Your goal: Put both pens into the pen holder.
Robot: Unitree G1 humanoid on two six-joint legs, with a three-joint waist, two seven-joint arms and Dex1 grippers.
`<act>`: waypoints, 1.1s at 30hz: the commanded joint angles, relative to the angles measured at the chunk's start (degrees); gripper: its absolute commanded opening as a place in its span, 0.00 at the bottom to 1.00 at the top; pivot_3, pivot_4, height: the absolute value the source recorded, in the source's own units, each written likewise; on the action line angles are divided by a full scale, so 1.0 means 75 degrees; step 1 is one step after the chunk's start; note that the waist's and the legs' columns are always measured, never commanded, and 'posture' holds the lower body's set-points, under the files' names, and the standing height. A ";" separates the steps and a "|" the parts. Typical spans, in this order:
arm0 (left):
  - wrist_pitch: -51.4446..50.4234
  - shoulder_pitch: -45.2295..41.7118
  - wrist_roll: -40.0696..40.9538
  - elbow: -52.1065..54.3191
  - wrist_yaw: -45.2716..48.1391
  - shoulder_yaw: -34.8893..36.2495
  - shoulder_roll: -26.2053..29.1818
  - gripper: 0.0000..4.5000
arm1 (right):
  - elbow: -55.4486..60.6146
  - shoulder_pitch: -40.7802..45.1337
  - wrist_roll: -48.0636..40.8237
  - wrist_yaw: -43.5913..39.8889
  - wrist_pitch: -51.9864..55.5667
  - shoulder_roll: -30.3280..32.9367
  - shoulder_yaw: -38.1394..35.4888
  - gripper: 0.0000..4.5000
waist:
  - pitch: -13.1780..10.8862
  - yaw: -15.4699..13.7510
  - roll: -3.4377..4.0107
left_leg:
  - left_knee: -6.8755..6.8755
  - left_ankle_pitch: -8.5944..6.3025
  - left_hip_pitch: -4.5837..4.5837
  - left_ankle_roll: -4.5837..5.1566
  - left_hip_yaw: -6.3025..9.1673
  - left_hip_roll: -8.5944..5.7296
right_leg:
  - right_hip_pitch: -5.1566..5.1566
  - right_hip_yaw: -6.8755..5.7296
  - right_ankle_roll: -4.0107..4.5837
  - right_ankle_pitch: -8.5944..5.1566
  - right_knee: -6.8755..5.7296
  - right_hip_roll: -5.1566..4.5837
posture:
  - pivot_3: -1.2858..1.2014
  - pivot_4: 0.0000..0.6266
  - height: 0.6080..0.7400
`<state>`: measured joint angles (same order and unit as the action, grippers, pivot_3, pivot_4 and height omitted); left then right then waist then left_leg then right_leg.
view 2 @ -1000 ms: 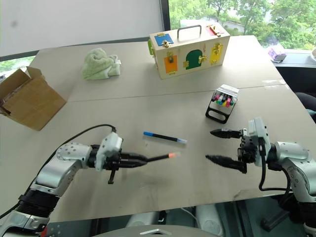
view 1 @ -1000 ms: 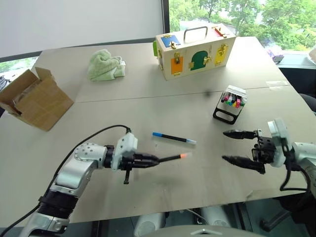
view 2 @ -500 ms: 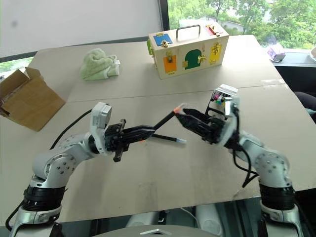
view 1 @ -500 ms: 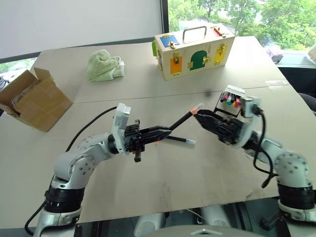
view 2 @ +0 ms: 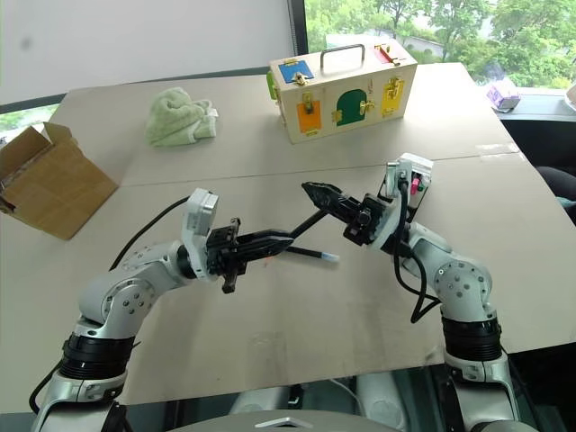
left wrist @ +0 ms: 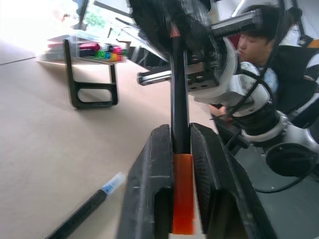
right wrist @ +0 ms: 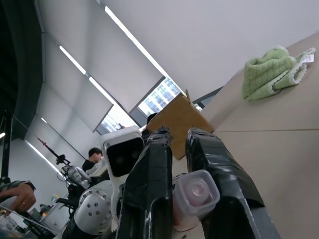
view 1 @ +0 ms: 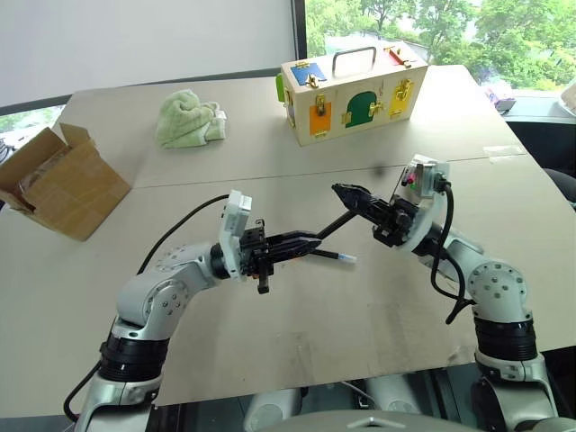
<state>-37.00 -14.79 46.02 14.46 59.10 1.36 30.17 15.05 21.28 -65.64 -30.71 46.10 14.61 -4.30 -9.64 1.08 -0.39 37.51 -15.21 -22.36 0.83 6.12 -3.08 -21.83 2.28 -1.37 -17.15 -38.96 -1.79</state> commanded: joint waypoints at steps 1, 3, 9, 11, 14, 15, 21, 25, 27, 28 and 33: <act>0.0276 -0.0115 -0.0258 0.0139 -0.0203 -0.0025 -0.0078 0.59 | 0.0514 0.0154 0.0189 0.0062 -0.0450 0.0186 -0.0449 0.01 | 0.0000 -0.0005 -0.0001 | 0.0000 0.0000 -0.0001 0.0000 0.0001 -0.0001 | 0.0000 -0.0001 0.0000 0.0000 0.0001 0.0000 | 0.52 0.24 1.00; 0.0233 -0.0109 -0.0118 0.0246 -0.0143 0.0099 -0.0066 0.59 | 0.0703 0.0277 0.0193 -0.0084 -0.0571 0.0538 -0.0768 0.01 | 0.0000 -0.0003 0.0000 | 0.0000 0.0000 -0.0004 0.0000 0.0000 -0.0001 | -0.0003 0.0001 0.0000 0.0000 0.0001 0.0000 | 0.52 0.24 1.00; 0.0146 0.0054 0.0256 0.1302 -0.0658 0.1064 0.0386 0.59 | 0.0825 0.0650 0.1370 -0.1168 -0.1623 0.2935 -0.2135 0.01 | -0.0003 -0.0030 0.0001 | 0.0006 0.0000 -0.0024 0.0001 0.0002 -0.0002 | -0.0014 -0.0005 -0.0001 0.0000 0.0003 -0.0003 | 0.52 0.24 1.00; 0.0107 0.0335 0.0129 0.1750 -0.0657 0.1085 0.0755 0.59 | 0.1117 0.0425 0.2186 -0.1572 -0.2231 0.3502 -0.1975 0.01 | 0.0004 -0.0024 0.0002 | 0.0010 0.0000 -0.0055 0.0001 0.0001 -0.0001 | -0.0043 -0.0008 -0.0001 0.0000 0.0004 -0.0001 | 0.52 0.24 1.00; -0.0152 0.0597 0.0166 0.2141 -0.0924 0.1161 0.1112 0.59 | 0.1483 0.0157 0.3385 -0.1820 -0.3319 0.3798 -0.1718 0.01 | 0.0005 0.0044 0.0002 | -0.0002 0.0000 -0.0049 0.0001 -0.0015 0.0015 | -0.0044 0.0009 -0.0001 0.0000 0.0006 0.0013 | 0.52 0.24 1.00; -0.0100 0.0636 0.0007 0.2235 -0.0991 0.1127 0.1207 0.59 | 0.1549 0.0065 0.3890 -0.1866 -0.3775 0.3855 -0.1614 0.01 | 0.0004 0.0058 0.0003 | -0.0003 0.0000 -0.0049 0.0001 -0.0016 0.0017 | -0.0044 0.0010 -0.0001 0.0000 0.0005 0.0013 | 0.52 0.24 1.00; -0.0317 0.0242 -0.0297 0.2514 -0.1811 0.1033 0.1413 0.59 | 0.1465 -0.0219 0.5736 -0.2051 -0.5664 0.3804 -0.1112 0.01 | 0.0004 -0.0023 0.0002 | 0.0029 0.0000 -0.0049 0.0001 -0.0017 0.0013 | -0.0040 0.0008 -0.0010 0.0006 -0.0010 0.0010 | 0.52 0.24 1.00; -0.0672 0.0022 -0.0657 0.2633 -0.2278 0.0723 0.1654 0.59 | 0.1093 -0.0372 0.6878 -0.1997 -0.6879 0.3750 -0.0770 0.01 | 0.0004 -0.0040 0.0001 | 0.0038 0.0000 -0.0050 0.0000 -0.0017 0.0013 | -0.0038 0.0008 -0.0012 0.0007 -0.0012 0.0011 | 0.52 0.24 1.00; -0.0778 0.0024 -0.0720 0.2725 -0.2343 0.0600 0.1747 0.59 | 0.0873 -0.0398 0.7219 -0.2013 -0.7384 0.3736 -0.0631 0.01 | 0.0003 -0.0040 0.0001 | 0.0039 0.0001 -0.0051 -0.0001 -0.0017 0.0012 | -0.0038 0.0010 -0.0011 0.0007 -0.0011 0.0011 | 0.52 0.24 1.00; -0.0842 0.0031 -0.0693 0.2770 -0.2400 0.0577 0.1761 0.59 | 0.0797 -0.0406 0.7293 -0.2050 -0.7562 0.3718 -0.0560 0.01 | 0.0003 -0.0040 0.0001 | 0.0039 0.0001 -0.0051 -0.0001 -0.0019 0.0012 | -0.0038 0.0012 -0.0011 0.0007 -0.0008 0.0011 | 0.52 0.24 1.00; -0.0779 0.0130 -0.0748 0.2890 -0.2543 0.0577 0.1699 0.59 | 0.0608 -0.0481 0.7259 -0.2196 -0.7821 0.3695 -0.0389 0.01 | 0.0003 -0.0039 0.0000 | 0.0039 0.0001 -0.0052 -0.0002 -0.0019 0.0014 | -0.0039 0.0012 -0.0011 0.0007 -0.0010 0.0012 | 0.52 0.24 1.00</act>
<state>-43.56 -14.06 40.60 33.75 40.39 4.64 42.78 18.95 17.23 -10.76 -47.12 -10.88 42.12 -6.57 -9.62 0.79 -0.39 37.80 -15.20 -22.75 0.82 5.97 -2.98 -22.12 2.37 -1.45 -17.10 -39.04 -1.70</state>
